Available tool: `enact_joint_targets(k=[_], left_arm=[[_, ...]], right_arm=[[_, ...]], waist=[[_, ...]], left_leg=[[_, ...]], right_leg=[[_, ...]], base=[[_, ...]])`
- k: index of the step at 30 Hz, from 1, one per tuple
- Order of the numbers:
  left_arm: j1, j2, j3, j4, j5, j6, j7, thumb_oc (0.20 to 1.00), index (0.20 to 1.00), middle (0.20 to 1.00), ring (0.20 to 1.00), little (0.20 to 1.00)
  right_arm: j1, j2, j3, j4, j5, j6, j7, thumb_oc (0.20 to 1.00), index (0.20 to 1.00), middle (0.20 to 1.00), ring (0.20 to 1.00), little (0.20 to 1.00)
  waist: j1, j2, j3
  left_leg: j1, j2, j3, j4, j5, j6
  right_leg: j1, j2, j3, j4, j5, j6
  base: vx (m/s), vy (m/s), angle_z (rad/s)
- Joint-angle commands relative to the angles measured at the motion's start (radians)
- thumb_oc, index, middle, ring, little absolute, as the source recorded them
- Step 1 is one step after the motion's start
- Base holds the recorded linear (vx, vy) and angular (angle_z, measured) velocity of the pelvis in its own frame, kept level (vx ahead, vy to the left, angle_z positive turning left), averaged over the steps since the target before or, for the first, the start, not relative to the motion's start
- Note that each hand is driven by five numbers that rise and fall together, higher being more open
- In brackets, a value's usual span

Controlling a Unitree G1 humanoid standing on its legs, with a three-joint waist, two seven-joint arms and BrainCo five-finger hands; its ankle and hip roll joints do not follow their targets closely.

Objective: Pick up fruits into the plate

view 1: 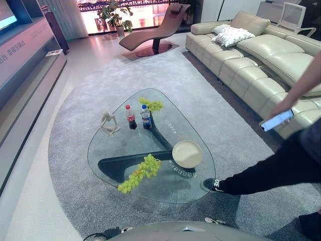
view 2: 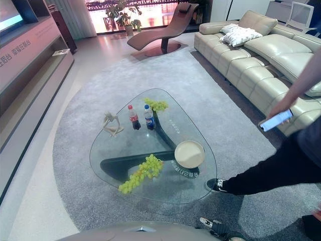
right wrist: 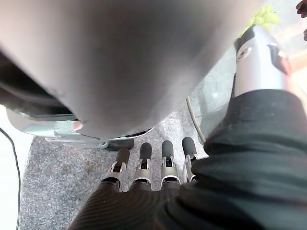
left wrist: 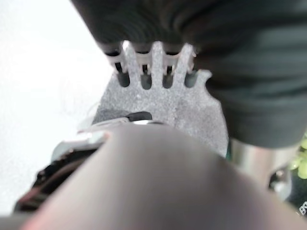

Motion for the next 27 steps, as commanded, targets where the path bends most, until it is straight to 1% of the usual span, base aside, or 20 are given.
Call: enact_joint_targets(k=[1,2,3,6,9,14,19,25,27], left_arm=[[-0.086,-0.015,0.026,0.061,0.042,-0.005,0.008,1.000,1.000,1.000,1.000,1.000],[-0.086,-0.015,0.026,0.061,0.036,-0.006,0.008,1.000,1.000,1.000,1.000,1.000],[-0.086,-0.013,0.025,0.061,0.032,-0.024,0.000,1.000,1.000,1.000,1.000,1.000],[-0.090,-0.011,0.022,0.059,0.017,-0.003,0.044,1.000,1.000,1.000,1.000,1.000],[-0.088,-0.006,0.037,0.066,0.037,-0.007,0.077,1.000,1.000,1.000,1.000,1.000],[-0.082,-0.004,0.045,0.075,0.047,-0.009,0.086,1.000,1.000,1.000,1.000,1.000],[-0.082,0.002,0.044,0.081,0.096,0.024,0.135,1.000,1.000,1.000,1.000,1.000],[-0.089,0.018,0.036,0.076,0.143,-0.001,0.187,1.000,1.000,1.000,1.000,1.000],[-0.098,0.025,0.029,0.069,0.156,-0.023,0.216,1.000,1.000,1.000,1.000,1.000]], right_arm=[[-0.075,0.064,0.026,0.034,0.001,-0.025,0.008,1.000,1.000,1.000,1.000,1.000],[-0.075,0.063,0.027,0.034,0.002,-0.025,0.008,1.000,1.000,1.000,1.000,1.000],[-0.077,0.064,0.027,0.036,0.000,-0.025,0.008,1.000,1.000,1.000,1.000,1.000],[-0.079,0.061,0.032,0.036,0.005,-0.025,0.010,1.000,1.000,1.000,1.000,1.000],[-0.079,0.060,0.030,0.035,0.003,-0.025,0.011,1.000,1.000,1.000,1.000,1.000],[-0.076,0.061,0.029,0.043,-0.003,-0.031,0.009,1.000,1.000,1.000,1.000,1.000],[-0.076,0.058,0.032,0.045,-0.008,-0.034,0.007,1.000,1.000,1.000,1.000,1.000],[-0.081,0.046,0.039,0.042,-0.008,-0.033,0.011,1.000,1.000,1.000,1.000,1.000],[-0.085,0.039,0.046,0.034,-0.003,-0.028,0.008,1.000,1.000,1.000,1.000,1.000]], waist=[[-0.003,-0.035,0.072],[-0.003,-0.035,0.072],[-0.003,-0.035,0.071],[-0.004,-0.036,0.074],[-0.004,-0.037,0.075],[-0.007,-0.033,0.074],[-0.012,-0.030,0.083],[-0.018,-0.028,0.100],[-0.022,-0.027,0.112]], left_leg=[[0.036,-0.084,-0.020,0.008,-0.078,0.052],[0.036,-0.083,-0.018,0.008,-0.078,0.051],[0.034,-0.083,-0.016,0.008,-0.077,0.050],[0.035,-0.082,-0.014,0.008,-0.078,0.051],[0.033,-0.081,-0.012,0.008,-0.076,0.050],[0.030,-0.081,-0.010,0.008,-0.075,0.048],[0.021,-0.079,-0.004,0.008,-0.071,0.046],[0.006,-0.073,0.007,0.008,-0.062,0.043],[-0.005,-0.071,0.011,0.008,-0.057,0.042]], right_leg=[[0.033,0.016,0.016,0.024,0.005,-0.001],[0.032,0.016,0.016,0.024,0.006,0.000],[0.030,0.016,0.017,0.024,0.006,0.001],[0.029,0.016,0.019,0.024,0.007,0.001],[0.028,0.016,0.018,0.022,0.009,0.000],[0.026,0.015,0.020,0.018,0.012,0.001],[0.017,0.014,0.022,0.015,0.018,0.004],[-0.001,0.014,0.028,0.015,0.023,0.005],[-0.013,0.015,0.032,0.016,0.026,0.004]], base=[[0.00,0.000,0.00],[0.00,0.000,0.00],[0.00,0.000,0.00],[0.00,0.000,0.00],[0.00,0.000,0.00],[0.00,0.000,0.00],[0.00,0.000,0.00],[0.00,0.001,-0.03],[-0.01,0.006,-0.03]])
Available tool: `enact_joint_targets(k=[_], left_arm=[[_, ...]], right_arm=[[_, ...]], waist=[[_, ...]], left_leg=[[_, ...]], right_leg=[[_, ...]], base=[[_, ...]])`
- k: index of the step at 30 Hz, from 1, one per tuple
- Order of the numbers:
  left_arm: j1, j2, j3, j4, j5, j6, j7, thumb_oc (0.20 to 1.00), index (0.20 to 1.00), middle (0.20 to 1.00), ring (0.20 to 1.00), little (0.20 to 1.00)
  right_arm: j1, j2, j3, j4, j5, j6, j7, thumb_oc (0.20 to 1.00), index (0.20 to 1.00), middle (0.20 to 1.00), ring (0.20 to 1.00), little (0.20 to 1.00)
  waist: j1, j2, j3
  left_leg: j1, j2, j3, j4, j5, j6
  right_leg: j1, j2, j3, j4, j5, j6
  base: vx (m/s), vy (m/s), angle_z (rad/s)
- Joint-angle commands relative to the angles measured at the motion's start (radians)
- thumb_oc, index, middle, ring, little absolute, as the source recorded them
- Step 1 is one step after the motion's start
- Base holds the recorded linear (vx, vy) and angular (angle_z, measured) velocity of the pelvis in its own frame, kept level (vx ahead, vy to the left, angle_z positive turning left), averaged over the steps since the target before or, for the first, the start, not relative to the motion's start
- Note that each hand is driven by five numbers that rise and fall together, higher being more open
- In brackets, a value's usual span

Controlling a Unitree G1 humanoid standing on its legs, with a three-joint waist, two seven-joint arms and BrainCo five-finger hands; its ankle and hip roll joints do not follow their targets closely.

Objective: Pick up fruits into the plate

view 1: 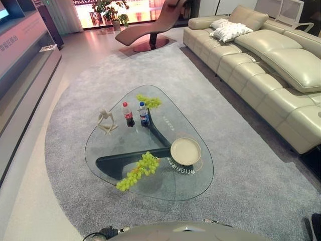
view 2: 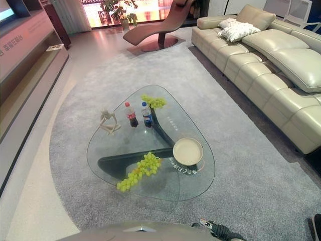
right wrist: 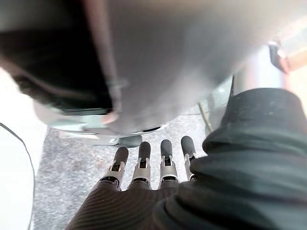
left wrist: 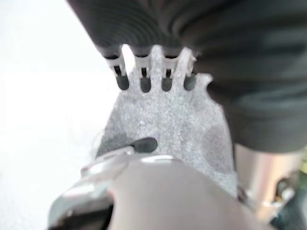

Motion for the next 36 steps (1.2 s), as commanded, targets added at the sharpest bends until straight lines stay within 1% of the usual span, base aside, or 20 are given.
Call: enact_joint_targets(k=[1,5,9,14,15,16,19,20,22,23,25,27,28,33,36], left_arm=[[-0.089,0.029,0.015,0.058,0.068,-0.035,0.074,1.000,1.000,1.000,1.000,1.000],[-0.119,0.049,-0.010,0.031,0.126,-0.081,0.149,1.000,1.000,1.000,1.000,1.000],[-0.179,0.085,-0.055,-0.021,0.182,-0.109,0.241,1.000,1.000,1.000,1.000,1.000],[-0.250,0.125,-0.103,-0.089,0.291,-0.102,0.341,1.000,1.000,1.000,1.000,1.000],[-0.272,0.132,-0.120,-0.102,0.302,-0.093,0.371,1.000,1.000,1.000,1.000,1.000],[-0.281,0.135,-0.125,-0.106,0.305,-0.091,0.379,1.000,1.000,1.000,1.000,1.000],[-0.343,0.156,-0.159,-0.118,0.325,-0.075,0.436,1.000,1.000,1.000,1.000,1.000],[-0.386,0.157,-0.172,-0.094,0.325,-0.072,0.468,1.000,1.000,1.000,1.000,1.000],[-0.493,0.171,-0.178,-0.006,0.317,-0.072,0.467,1.000,1.000,1.000,1.000,1.000],[-0.602,0.209,-0.186,0.033,0.311,-0.041,0.422,1.000,1.000,1.000,1.000,1.000],[-0.695,0.248,-0.210,0.038,0.295,0.011,0.391,1.000,1.000,1.000,1.000,1.000],[-0.754,0.276,-0.224,0.025,0.289,0.051,0.378,1.000,1.000,1.000,1.000,1.000],[-0.773,0.286,-0.234,0.018,0.295,0.068,0.387,1.000,1.000,1.000,1.000,1.000],[-0.848,0.312,-0.254,0.018,0.305,0.111,0.402,1.000,1.000,1.000,1.000,1.000],[-0.910,0.327,-0.261,0.036,0.319,0.138,0.428,1.000,1.000,1.000,1.000,1.000]], right_arm=[[-0.089,0.035,0.048,0.015,0.002,-0.023,0.007,1.000,1.000,1.000,1.000,1.000],[-0.104,0.020,0.064,-0.006,0.026,-0.019,0.003,1.000,1.000,1.000,1.000,1.000],[-0.139,-0.006,0.090,-0.041,0.067,-0.025,-0.007,1.000,1.000,1.000,1.000,1.000],[-0.185,-0.034,0.104,-0.062,0.093,-0.051,-0.003,1.000,1.000,1.000,1.000,1.000],[-0.200,-0.041,0.107,-0.063,0.099,-0.064,0.001,1.000,1.000,1.000,1.000,1.000],[-0.205,-0.044,0.109,-0.064,0.102,-0.069,0.003,1.000,1.000,1.000,1.000,1.000],[-0.246,-0.060,0.120,-0.064,0.123,-0.113,0.019,1.000,1.000,1.000,1.000,1.000],[-0.270,-0.062,0.130,-0.064,0.125,-0.134,0.035,1.000,1.000,1.000,1.000,1.000],[-0.313,-0.066,0.172,-0.055,0.129,-0.161,0.065,1.000,1.000,1.000,1.000,1.000],[-0.360,-0.070,0.210,-0.067,0.124,-0.155,0.087,1.000,1.000,1.000,1.000,1.000],[-0.413,-0.078,0.243,-0.089,0.113,-0.134,0.104,1.000,1.000,1.000,1.000,1.000],[-0.447,-0.086,0.264,-0.121,0.117,-0.113,0.111,1.000,1.000,1.000,1.000,1.000],[-0.459,-0.090,0.272,-0.137,0.119,-0.106,0.111,1.000,1.000,1.000,1.000,1.000],[-0.493,-0.092,0.287,-0.172,0.169,-0.100,0.096,1.000,1.000,1.000,1.000,1.000],[-0.520,-0.083,0.282,-0.184,0.243,-0.091,0.092,1.000,1.000,1.000,1.000,1.000]], waist=[[-0.016,-0.022,0.092],[-0.022,-0.019,0.119],[-0.034,-0.011,0.175],[-0.048,-0.002,0.249],[-0.051,0.000,0.269],[-0.052,0.001,0.276],[-0.058,0.002,0.328],[-0.063,-0.004,0.349],[-0.075,-0.021,0.369],[-0.090,-0.030,0.384],[-0.102,-0.035,0.401],[-0.109,-0.038,0.420],[-0.110,-0.040,0.430],[-0.111,-0.055,0.466],[-0.116,-0.073,0.481]], left_leg=[[0.007,-0.070,-0.001,0.007,-0.052,0.044],[-0.022,-0.066,0.003,0.007,-0.039,0.044],[-0.075,-0.060,0.008,0.007,-0.018,0.044],[-0.132,-0.054,0.011,0.007,0.005,0.042],[-0.149,-0.053,0.011,0.011,0.010,0.041],[-0.155,-0.052,0.011,0.013,0.012,0.041],[-0.196,-0.050,0.007,0.026,0.024,0.036],[-0.214,-0.051,0.007,0.033,0.025,0.036],[-0.246,-0.047,0.012,0.056,0.022,0.034],[-0.277,-0.046,0.016,0.076,0.027,0.029],[-0.305,-0.043,0.018,0.089,0.033,0.022],[-0.324,-0.043,0.020,0.091,0.039,0.019],[-0.335,-0.044,0.018,0.091,0.044,0.017],[-0.373,-0.039,0.019,0.090,0.059,0.007],[-0.410,-0.033,0.022,0.095,0.067,-0.002]], right_leg=[[0.008,0.016,0.021,0.017,0.026,0.004],[-0.028,0.020,0.030,0.023,0.032,-0.001],[-0.089,0.028,0.049,0.031,0.042,-0.010],[-0.161,0.039,0.069,0.049,0.052,-0.021],[-0.181,0.041,0.073,0.057,0.054,-0.024],[-0.188,0.042,0.074,0.059,0.055,-0.025],[-0.232,0.045,0.080,0.076,0.057,-0.029],[-0.253,0.047,0.086,0.086,0.056,-0.030],[-0.289,0.054,0.096,0.105,0.055,-0.033],[-0.323,0.058,0.105,0.121,0.059,-0.035],[-0.355,0.062,0.115,0.136,0.061,-0.034],[-0.381,0.065,0.120,0.144,0.064,-0.032],[-0.393,0.066,0.121,0.146,0.067,-0.032],[-0.438,0.070,0.117,0.150,0.079,-0.031],[-0.479,0.077,0.117,0.155,0.087,-0.032]], base=[[-0.02,0.007,-0.04],[-0.05,0.005,-0.04],[-0.14,0.016,-0.06],[-0.12,0.018,-0.11],[-0.08,0.009,-0.09],[-0.12,0.005,-0.11],[-0.11,-0.033,-0.07],[-0.09,-0.076,-0.08],[-0.08,-0.079,-0.12],[-0.08,-0.047,-0.14],[-0.07,-0.021,-0.14],[-0.07,-0.027,-0.08],[-0.07,-0.037,-0.05],[-0.08,-0.070,-0.04],[-0.08,-0.099,-0.01]])
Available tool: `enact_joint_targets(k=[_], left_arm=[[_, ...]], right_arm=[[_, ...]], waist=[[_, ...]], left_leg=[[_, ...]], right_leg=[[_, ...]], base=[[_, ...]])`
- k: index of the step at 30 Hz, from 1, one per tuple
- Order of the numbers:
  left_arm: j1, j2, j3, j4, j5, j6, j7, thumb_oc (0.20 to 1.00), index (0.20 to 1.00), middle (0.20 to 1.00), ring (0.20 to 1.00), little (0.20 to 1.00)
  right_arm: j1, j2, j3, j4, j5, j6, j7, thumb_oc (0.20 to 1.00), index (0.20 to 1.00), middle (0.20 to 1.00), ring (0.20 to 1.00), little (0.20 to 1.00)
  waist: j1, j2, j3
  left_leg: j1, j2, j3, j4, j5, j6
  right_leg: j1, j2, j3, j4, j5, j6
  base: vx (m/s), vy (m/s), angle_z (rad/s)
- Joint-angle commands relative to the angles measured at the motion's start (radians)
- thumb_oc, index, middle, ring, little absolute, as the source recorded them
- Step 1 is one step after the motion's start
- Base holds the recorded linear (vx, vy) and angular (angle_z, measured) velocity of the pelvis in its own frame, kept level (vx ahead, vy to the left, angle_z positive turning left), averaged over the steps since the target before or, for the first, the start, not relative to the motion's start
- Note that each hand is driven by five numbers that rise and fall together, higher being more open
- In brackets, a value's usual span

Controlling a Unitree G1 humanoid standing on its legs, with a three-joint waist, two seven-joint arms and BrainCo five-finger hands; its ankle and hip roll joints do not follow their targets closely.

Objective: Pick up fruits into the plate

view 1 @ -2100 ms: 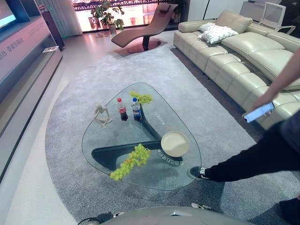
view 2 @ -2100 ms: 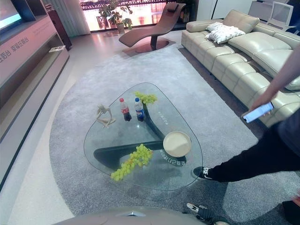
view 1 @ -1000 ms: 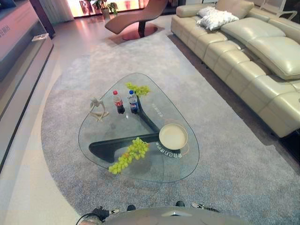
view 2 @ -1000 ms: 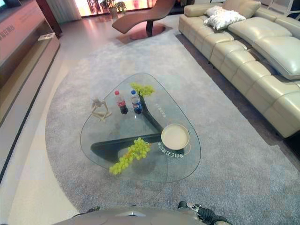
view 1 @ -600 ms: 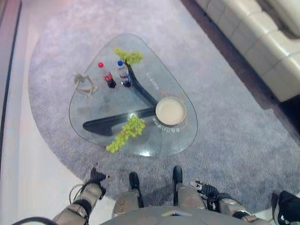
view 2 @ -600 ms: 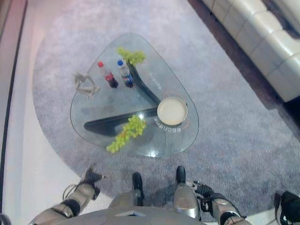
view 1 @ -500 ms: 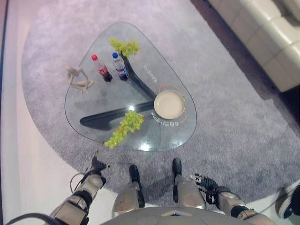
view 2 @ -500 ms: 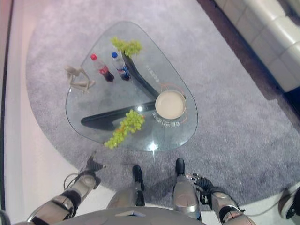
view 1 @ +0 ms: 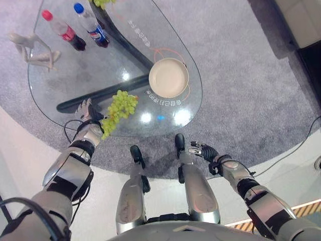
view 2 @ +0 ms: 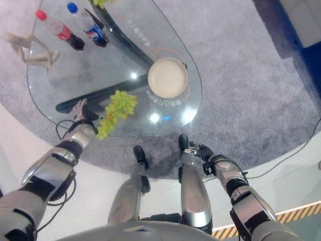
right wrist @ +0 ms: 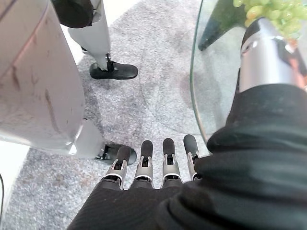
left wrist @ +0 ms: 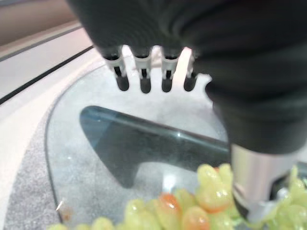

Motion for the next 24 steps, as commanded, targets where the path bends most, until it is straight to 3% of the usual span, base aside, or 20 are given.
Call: enact_joint_targets(k=[1,11,24], left_arm=[[-0.051,0.065,-0.025,0.056,0.037,0.052,0.055,1.000,1.000,1.000,1.000,1.000],[-0.171,0.069,-0.038,0.093,0.011,0.098,0.058,1.000,1.000,1.000,1.000,1.000],[-0.226,0.030,-0.075,0.191,0.028,0.172,0.071,1.000,1.000,1.000,1.000,1.000]], right_arm=[[-0.003,0.017,0.005,-0.026,0.099,0.010,0.007,1.000,1.000,1.000,1.000,1.000],[0.013,0.051,-0.042,-0.064,0.269,-0.006,-0.035,1.000,1.000,1.000,1.000,1.000],[0.006,0.063,-0.073,-0.106,0.371,-0.017,-0.024,1.000,1.000,1.000,1.000,1.000]], waist=[[-0.002,-0.067,0.009],[-0.031,-0.087,0.009],[-0.065,-0.119,0.009]], left_leg=[[-0.103,-0.054,-0.047,0.071,0.013,0.009],[-0.241,-0.045,-0.047,0.104,0.023,-0.004],[-0.347,-0.023,-0.042,0.116,0.036,-0.019]], right_leg=[[-0.114,0.046,0.040,0.097,0.018,-0.004],[-0.251,0.057,0.041,0.138,0.020,-0.004],[-0.358,0.064,0.045,0.148,0.037,0.000]], base=[[-0.06,-0.085,0.04],[-0.03,-0.041,0.01],[0.00,-0.002,0.00]])
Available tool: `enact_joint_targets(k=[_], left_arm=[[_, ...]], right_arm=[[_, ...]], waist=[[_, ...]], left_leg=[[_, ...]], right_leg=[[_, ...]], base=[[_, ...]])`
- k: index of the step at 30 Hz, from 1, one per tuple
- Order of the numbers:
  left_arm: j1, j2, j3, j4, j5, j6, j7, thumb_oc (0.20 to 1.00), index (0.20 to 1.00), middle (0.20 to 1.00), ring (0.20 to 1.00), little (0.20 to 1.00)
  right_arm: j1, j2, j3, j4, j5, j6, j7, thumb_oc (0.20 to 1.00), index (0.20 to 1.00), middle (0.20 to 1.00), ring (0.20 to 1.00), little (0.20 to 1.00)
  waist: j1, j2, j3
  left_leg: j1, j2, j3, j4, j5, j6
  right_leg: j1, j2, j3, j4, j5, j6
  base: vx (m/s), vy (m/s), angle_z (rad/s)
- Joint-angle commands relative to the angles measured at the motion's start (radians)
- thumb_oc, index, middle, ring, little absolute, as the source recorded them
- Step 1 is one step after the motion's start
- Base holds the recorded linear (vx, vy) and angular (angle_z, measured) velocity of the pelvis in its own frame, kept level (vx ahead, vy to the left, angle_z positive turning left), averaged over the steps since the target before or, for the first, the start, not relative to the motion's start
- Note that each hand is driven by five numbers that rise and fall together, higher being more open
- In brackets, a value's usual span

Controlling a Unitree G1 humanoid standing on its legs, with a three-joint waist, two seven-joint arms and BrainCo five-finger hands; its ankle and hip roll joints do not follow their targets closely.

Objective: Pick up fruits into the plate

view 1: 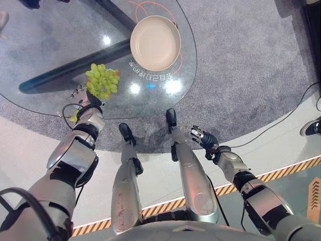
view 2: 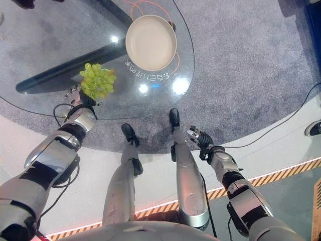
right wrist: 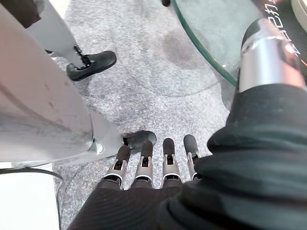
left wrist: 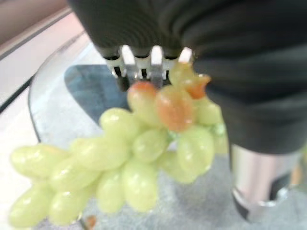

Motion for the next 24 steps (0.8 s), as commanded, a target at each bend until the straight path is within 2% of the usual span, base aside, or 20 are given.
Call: enact_joint_targets(k=[1,5,6,7,15,24], left_arm=[[-0.061,0.051,0.009,0.088,0.024,0.035,0.036,1.000,1.000,1.000,1.000,1.000],[-0.082,0.060,0.008,0.092,0.030,0.049,0.034,1.000,1.000,1.000,1.000,1.000],[-0.084,0.060,0.008,0.093,0.032,0.050,0.032,0.558,0.558,0.558,0.558,0.558],[-0.090,0.061,0.002,0.095,0.036,0.058,0.032,0.200,0.200,0.200,0.200,0.200],[-0.115,0.069,-0.010,0.114,0.044,0.074,0.056,0.200,0.200,0.200,0.200,0.200],[-0.138,0.090,-0.016,0.114,0.038,0.079,0.056,0.200,0.200,0.200,0.200,0.200]], right_arm=[[0.031,0.040,-0.013,-0.054,0.054,-0.011,0.018,1.000,1.000,1.000,1.000,1.000],[0.041,0.048,-0.010,-0.066,0.059,-0.019,0.028,1.000,1.000,1.000,1.000,1.000],[0.041,0.049,-0.009,-0.066,0.060,-0.020,0.028,1.000,1.000,1.000,1.000,1.000],[0.047,0.052,-0.006,-0.076,0.066,-0.020,0.026,1.000,1.000,1.000,1.000,1.000],[0.046,0.057,-0.002,-0.086,0.092,-0.019,0.036,1.000,1.000,1.000,1.000,1.000],[0.052,0.055,0.002,-0.094,0.107,-0.023,0.049,1.000,1.000,1.000,1.000,1.000]], waist=[[-0.004,-0.095,0.000],[-0.008,-0.107,0.000],[-0.008,-0.107,0.000],[-0.010,-0.113,0.000],[-0.012,-0.131,0.000],[-0.007,-0.134,0.000]], left_leg=[[-0.071,-0.031,-0.033,0.065,-0.006,-0.026],[-0.095,-0.028,-0.034,0.062,-0.007,-0.027],[-0.097,-0.028,-0.034,0.062,-0.007,-0.027],[-0.106,-0.025,-0.035,0.059,-0.006,-0.028],[-0.125,-0.019,-0.046,0.057,-0.001,-0.030],[-0.128,-0.015,-0.052,0.053,0.003,-0.035]], right_leg=[[-0.042,0.063,0.037,0.015,0.037,0.003],[-0.070,0.065,0.038,0.012,0.044,0.005],[-0.072,0.065,0.038,0.012,0.045,0.005],[-0.080,0.067,0.037,0.011,0.046,0.005],[-0.095,0.072,0.031,0.010,0.054,0.005],[-0.094,0.067,0.026,0.006,0.056,0.008]], base=[[0.00,0.000,0.00],[-0.01,-0.029,-0.04],[-0.01,-0.043,-0.01],[-0.01,-0.044,0.00],[0.00,-0.016,0.00],[0.00,-0.002,0.00]])
